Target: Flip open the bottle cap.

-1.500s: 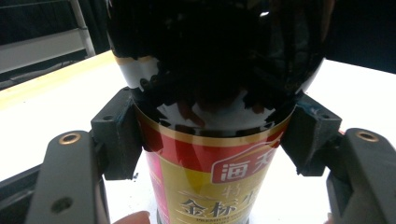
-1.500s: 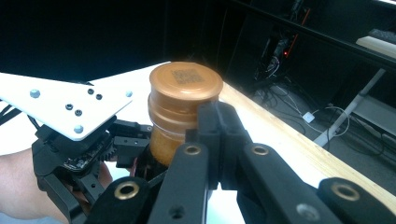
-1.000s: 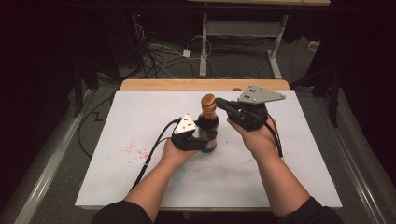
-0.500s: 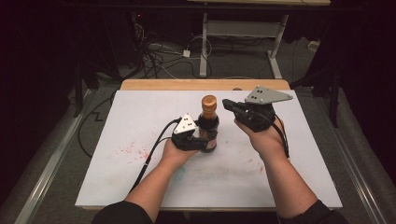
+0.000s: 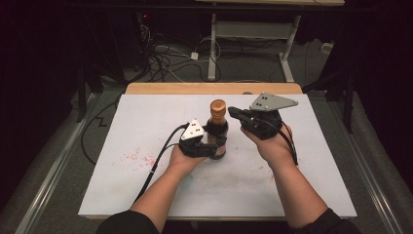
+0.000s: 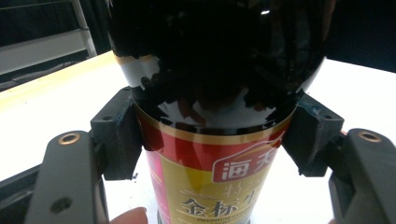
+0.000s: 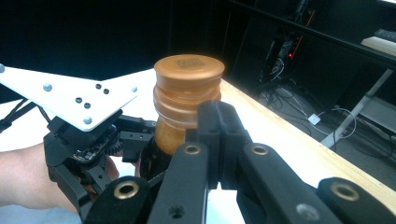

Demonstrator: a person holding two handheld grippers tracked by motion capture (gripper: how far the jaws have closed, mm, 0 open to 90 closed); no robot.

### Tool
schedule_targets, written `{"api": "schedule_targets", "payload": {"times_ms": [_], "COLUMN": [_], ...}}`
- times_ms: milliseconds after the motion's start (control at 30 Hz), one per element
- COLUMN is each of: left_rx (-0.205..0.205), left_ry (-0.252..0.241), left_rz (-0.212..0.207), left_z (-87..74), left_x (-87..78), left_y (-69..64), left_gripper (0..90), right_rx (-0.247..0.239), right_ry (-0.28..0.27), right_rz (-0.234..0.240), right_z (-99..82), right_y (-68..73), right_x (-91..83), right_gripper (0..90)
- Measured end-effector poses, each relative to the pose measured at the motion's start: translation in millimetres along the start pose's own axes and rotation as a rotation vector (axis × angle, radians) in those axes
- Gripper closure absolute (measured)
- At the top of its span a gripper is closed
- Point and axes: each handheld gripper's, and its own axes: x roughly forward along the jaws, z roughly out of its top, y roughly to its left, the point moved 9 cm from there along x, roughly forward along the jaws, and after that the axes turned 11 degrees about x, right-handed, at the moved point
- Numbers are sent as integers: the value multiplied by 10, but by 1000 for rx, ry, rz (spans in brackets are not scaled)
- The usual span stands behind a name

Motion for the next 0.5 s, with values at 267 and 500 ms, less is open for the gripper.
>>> {"api": "schedule_targets", "payload": {"times_ms": [267,500], "left_rx": [24,-1], "left_ry": [19,-2], "left_rz": [2,0], "left_z": [-21,0], "left_x": [-15,0], "left_y": [18,-1], "left_gripper": [288,288], "right_rx": [-19,-30], "right_ry": [17,26], "right_rz": [-11,-12], "right_z": [9,33], "right_y": [7,14], "right_x": [33,31], "right_gripper": [900,900]}}
